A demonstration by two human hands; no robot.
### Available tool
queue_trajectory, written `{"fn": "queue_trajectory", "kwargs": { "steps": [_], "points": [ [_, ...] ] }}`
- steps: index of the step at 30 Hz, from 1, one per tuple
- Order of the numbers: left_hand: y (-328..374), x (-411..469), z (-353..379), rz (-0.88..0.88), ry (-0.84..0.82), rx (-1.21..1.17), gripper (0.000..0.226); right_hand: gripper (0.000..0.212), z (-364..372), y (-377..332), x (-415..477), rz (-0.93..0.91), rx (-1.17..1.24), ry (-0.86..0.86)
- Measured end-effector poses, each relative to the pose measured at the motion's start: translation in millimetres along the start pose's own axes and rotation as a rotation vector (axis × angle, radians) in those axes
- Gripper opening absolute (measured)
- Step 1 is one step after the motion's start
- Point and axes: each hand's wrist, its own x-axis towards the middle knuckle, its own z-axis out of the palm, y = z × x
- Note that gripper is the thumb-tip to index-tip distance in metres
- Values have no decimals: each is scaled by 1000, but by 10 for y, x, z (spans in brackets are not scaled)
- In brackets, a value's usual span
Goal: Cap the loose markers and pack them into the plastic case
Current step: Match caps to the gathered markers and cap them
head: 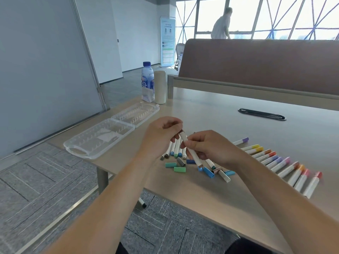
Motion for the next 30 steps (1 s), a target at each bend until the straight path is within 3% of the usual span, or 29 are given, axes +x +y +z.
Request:
{"fn": "queue_trajectory", "kwargs": {
  "steps": [4,7,8,11,14,24,30],
  "points": [
    [-18,-12,-30,-24,12,26,13,22,39,-44,6,-18,-183,17],
    [54,79,-312,-144,248,-279,14,28,55,-21,-38,-41,-427,-66],
    [49,121,-422,-154,258,-288,12,28,38,-1,-59,-36,-440,-30],
    [3,10,-451,-145,64,57,6,21,-81,13,-88,9,-184,173],
    [-123,-165,-291,-160,-4,207,8,22,-168,3,-72,27,-12,224],
    [-444,-336,-221,-147,66,718,13,23,-231,25,-145,72,51,272],
    [-396,-403,-168,-81,-6,815,5,20,-172,15,-219,76,-58,271]
  ]
}}
